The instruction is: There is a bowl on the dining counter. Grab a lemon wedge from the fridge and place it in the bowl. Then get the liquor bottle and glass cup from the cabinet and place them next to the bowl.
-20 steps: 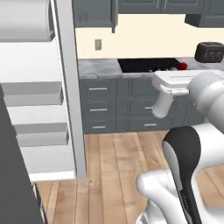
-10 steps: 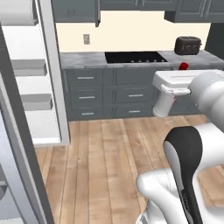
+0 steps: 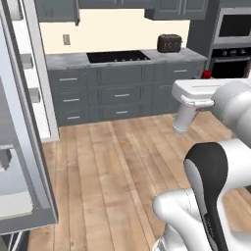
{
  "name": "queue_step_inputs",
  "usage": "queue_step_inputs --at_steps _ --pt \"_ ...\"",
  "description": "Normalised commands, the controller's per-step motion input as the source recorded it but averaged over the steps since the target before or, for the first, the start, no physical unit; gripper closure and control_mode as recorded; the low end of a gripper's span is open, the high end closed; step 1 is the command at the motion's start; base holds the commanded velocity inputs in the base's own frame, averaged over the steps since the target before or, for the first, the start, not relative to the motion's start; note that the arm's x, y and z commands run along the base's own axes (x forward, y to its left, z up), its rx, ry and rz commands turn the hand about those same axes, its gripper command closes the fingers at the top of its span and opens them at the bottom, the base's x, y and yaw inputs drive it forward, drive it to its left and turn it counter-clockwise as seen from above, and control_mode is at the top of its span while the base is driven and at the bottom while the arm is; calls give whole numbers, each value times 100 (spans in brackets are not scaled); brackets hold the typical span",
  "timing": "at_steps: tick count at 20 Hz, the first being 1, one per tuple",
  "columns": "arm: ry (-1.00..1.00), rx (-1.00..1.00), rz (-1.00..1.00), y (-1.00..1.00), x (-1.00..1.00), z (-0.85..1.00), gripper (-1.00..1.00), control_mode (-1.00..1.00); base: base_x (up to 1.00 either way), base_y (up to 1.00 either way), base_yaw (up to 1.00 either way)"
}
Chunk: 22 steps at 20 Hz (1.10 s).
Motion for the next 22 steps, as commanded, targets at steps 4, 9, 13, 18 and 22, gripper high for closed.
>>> queue_step_inputs --at_steps 4,9,13,18,22 --pt "0 0 0 0 0 0 100 100 -100 -2 -34" --pt "0 0 0 0 0 0 100 100 -100 -11 -34" --pt "0 0 0 0 0 0 100 100 -98 -62 -22" --pt "0 0 0 0 0 0 100 100 -79 -98 -7" --pt "0 0 0 0 0 0 100 100 -40 -100 -1"
